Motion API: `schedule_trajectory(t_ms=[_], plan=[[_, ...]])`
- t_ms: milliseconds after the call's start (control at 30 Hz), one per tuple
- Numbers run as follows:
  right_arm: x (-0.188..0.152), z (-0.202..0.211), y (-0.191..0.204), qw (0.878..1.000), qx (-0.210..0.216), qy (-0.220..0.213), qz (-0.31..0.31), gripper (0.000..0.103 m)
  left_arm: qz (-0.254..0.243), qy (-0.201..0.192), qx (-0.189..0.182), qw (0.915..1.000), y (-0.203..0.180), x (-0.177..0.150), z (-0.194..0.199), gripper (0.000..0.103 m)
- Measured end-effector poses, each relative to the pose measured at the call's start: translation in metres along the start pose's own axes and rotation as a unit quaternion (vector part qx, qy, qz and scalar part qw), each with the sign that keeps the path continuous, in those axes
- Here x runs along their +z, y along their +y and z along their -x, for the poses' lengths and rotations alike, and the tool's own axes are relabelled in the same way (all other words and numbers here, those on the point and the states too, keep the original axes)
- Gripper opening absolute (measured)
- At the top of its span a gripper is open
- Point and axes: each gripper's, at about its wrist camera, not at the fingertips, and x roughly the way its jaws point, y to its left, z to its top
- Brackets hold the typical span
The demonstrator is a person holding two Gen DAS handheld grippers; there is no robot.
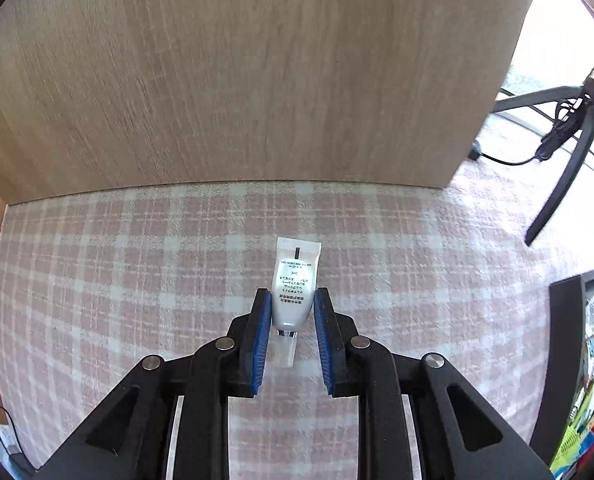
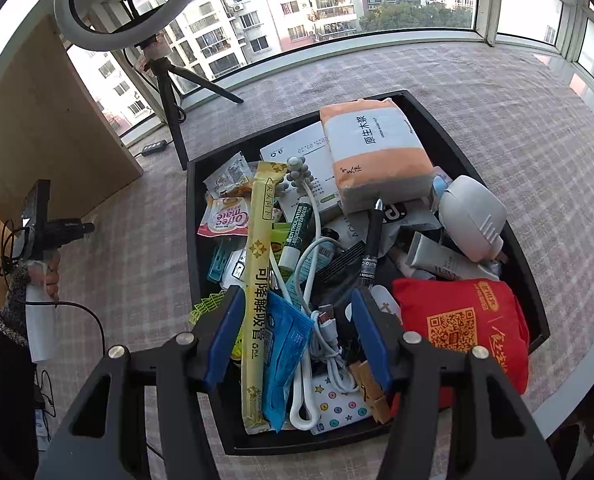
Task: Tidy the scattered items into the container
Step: 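Carry the white tube to the black tray and open the left gripper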
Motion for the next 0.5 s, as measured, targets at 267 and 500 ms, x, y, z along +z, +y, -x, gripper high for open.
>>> schedule_trajectory(t_ms=[267, 500], plan=[[-0.015, 0.023, -0.049, 0.999, -0.012, -0.014, -0.047, 0.055, -0.079, -0.037, -0.082, 0.9928, -0.105, -0.047, 0.070, 0.020], [-0.042, 0.043, -0.090, 0.995, -0.028, -0.026, -0.089, 0.055, -0.192, -0.042, -0.171, 0.9653, -0.212, -0.089, 0.136, 0.020]])
